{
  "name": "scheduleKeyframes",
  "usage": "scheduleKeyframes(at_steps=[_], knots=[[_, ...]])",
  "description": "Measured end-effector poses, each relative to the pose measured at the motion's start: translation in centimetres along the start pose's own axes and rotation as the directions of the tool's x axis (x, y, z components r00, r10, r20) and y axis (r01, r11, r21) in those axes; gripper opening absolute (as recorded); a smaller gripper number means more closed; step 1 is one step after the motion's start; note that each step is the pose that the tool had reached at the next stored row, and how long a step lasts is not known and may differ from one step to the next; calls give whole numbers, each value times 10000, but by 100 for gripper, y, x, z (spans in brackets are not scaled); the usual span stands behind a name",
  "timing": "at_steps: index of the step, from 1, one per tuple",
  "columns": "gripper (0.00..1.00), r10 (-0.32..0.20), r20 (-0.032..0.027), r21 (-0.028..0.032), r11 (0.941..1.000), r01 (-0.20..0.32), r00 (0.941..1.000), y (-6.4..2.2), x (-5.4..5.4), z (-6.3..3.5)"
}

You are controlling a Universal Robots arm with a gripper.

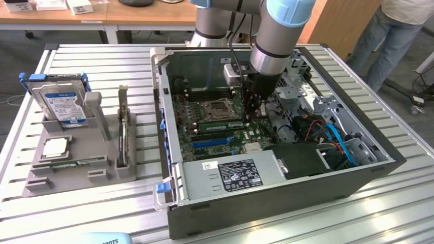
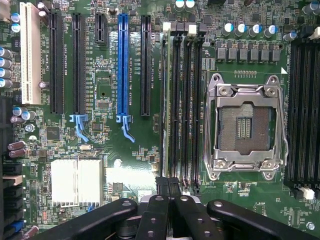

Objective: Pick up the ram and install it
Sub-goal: 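Press down the ram until it locks into place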

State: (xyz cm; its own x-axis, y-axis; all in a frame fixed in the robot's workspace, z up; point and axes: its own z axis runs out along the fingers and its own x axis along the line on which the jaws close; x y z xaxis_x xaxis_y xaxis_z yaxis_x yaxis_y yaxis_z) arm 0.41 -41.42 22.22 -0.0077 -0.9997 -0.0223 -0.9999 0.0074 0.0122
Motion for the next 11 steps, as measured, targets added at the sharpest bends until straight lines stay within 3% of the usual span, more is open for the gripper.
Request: scheduleKeyframes(at_steps=[6,11], knots=[[10,0,7,2,10000,0,10000,0,-1,-3],[10,1,3,1,10000,-1,10000,1,-2,-71]])
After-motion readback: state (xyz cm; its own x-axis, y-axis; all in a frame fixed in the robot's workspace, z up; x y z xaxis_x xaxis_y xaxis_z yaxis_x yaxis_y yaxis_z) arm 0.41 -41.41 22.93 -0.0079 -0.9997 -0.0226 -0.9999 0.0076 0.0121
